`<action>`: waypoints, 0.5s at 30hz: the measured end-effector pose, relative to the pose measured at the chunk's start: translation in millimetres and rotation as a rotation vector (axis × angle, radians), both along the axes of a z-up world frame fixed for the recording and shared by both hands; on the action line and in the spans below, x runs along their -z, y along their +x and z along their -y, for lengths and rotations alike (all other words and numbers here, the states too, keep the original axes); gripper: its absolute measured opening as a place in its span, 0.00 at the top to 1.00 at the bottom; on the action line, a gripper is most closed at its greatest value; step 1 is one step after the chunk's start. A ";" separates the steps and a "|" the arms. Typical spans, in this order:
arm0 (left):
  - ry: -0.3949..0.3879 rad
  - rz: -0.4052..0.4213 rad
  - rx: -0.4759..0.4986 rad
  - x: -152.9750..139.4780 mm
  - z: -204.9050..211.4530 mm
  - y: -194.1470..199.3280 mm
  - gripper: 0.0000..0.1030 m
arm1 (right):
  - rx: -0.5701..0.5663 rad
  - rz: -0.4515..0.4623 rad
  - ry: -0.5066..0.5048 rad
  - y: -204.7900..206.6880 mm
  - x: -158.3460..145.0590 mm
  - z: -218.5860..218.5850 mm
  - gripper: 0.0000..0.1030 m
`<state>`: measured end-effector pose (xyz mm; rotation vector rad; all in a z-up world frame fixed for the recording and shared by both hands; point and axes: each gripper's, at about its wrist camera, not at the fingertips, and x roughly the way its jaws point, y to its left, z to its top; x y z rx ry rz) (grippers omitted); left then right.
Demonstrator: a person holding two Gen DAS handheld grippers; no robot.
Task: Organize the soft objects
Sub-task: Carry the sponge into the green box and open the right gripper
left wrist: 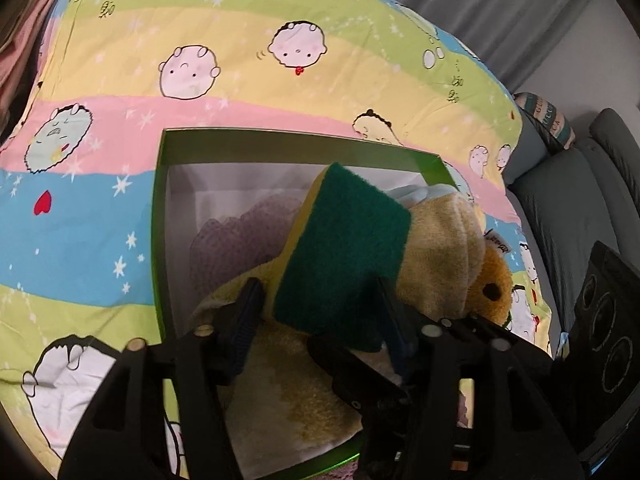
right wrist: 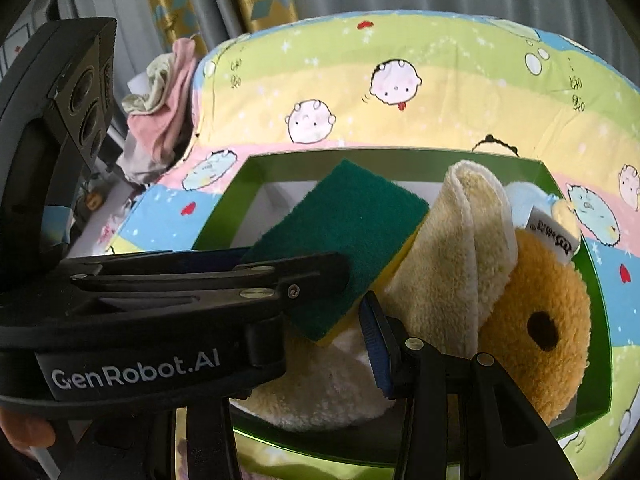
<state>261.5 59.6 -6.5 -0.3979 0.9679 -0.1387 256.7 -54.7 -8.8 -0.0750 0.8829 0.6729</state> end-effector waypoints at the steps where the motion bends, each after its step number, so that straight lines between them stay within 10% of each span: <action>1: 0.007 -0.004 -0.004 -0.4 0.0 -0.3 0.33 | 0.003 -0.001 -0.002 -0.4 -0.5 0.0 0.57; 15: 0.165 0.038 -0.011 -37.1 14.3 -50.3 0.01 | 0.137 0.128 -0.002 -59.7 -40.5 39.3 0.25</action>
